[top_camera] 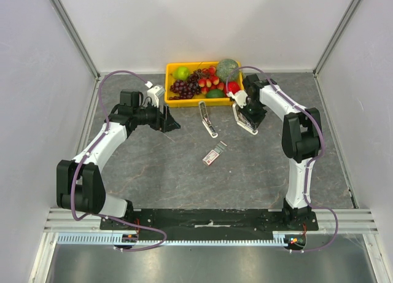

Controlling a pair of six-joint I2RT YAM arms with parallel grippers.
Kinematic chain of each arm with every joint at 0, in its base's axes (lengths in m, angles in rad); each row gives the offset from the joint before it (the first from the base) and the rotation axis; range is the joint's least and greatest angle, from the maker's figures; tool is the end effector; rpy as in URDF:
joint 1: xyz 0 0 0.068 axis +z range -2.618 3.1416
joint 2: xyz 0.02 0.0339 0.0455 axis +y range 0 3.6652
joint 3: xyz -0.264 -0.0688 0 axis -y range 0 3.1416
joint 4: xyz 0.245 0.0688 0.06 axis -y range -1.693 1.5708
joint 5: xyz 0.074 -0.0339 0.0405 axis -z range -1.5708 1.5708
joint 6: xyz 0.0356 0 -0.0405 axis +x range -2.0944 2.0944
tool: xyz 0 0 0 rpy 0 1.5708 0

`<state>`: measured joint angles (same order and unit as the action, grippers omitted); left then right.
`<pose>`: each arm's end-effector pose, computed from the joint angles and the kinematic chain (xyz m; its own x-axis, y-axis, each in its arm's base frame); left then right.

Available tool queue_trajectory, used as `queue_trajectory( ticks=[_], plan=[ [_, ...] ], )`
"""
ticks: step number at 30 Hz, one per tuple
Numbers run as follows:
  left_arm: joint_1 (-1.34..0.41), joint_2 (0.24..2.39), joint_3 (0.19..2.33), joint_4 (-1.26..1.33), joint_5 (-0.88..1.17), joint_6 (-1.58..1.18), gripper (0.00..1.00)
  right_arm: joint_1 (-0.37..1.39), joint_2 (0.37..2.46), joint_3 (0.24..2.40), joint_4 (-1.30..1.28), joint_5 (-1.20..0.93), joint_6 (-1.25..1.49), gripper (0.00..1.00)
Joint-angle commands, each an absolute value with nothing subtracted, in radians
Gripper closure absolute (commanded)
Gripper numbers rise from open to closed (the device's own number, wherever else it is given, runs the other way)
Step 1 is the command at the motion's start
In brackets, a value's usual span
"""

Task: Load the staples into the stapler
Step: Install the staple into the stapler.

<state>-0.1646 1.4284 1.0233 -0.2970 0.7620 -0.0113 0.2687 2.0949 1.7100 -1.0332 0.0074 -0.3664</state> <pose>0.2993 -0.0746 0.2690 -0.6443 0.0987 -0.7584 0.6313 0.6285 -0.4545 0.4034 0.1108 0.1974 -0.7949 -0.5905 -0.1394 -0.5882 0.8064 -0.0613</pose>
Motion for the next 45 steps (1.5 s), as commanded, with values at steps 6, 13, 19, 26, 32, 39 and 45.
queue_trajectory(
  ticks=[6, 13, 19, 26, 32, 39, 45],
  plan=[
    [-0.160, 1.431, 1.022, -0.264, 0.785, 0.014, 0.24, 0.278, 2.111, 1.753, -1.028, 0.031, -0.376, 0.91],
    [-0.160, 1.430, 1.022, -0.264, 0.785, 0.014, 0.24, 0.281, 2.115, 1.756, -1.028, 0.035, -0.376, 0.90],
    [-0.160, 1.428, 1.022, -0.264, 0.784, 0.015, 0.24, 0.281, 2.129, 1.763, -1.028, 0.044, -0.376, 0.90],
    [-0.160, 1.431, 1.022, -0.264, 0.787, 0.015, 0.24, 0.281, 2.128, 1.766, -1.028, 0.057, -0.377, 0.90],
    [-0.160, 1.430, 1.022, -0.265, 0.787, 0.015, 0.24, 0.281, 2.126, 1.766, -1.025, 0.064, -0.376, 0.90],
    [-0.160, 1.430, 1.022, -0.264, 0.785, 0.015, 0.24, 0.284, 2.121, 1.759, -1.026, 0.054, -0.374, 0.89],
    [-0.160, 1.430, 1.022, -0.265, 0.784, 0.014, 0.24, 0.287, 2.112, 1.756, -1.026, 0.052, -0.374, 0.82]
  ],
)
